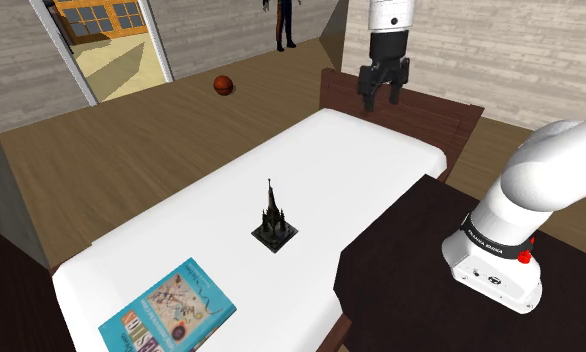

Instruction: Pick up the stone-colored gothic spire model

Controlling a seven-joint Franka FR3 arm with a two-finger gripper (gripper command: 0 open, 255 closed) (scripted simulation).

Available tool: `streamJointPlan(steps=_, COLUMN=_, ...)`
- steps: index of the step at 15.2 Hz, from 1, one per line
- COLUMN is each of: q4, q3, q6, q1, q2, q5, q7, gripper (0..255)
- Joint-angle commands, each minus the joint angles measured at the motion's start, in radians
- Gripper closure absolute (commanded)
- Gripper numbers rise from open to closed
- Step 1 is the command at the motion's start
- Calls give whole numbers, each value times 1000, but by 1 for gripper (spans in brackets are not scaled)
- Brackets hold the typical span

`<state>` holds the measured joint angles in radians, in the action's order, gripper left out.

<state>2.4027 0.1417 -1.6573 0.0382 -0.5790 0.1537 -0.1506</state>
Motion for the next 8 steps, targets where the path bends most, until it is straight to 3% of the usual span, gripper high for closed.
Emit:
streamJointPlan(steps=1, q4=-8, q3=24, q6=-40, q1=3, q2=69, q5=34, q7=-65, gripper=0)
streamJointPlan(steps=8, q4=-67, q3=86, q6=-182, q1=8, q2=331, q5=131, q7=-259, gripper=0)
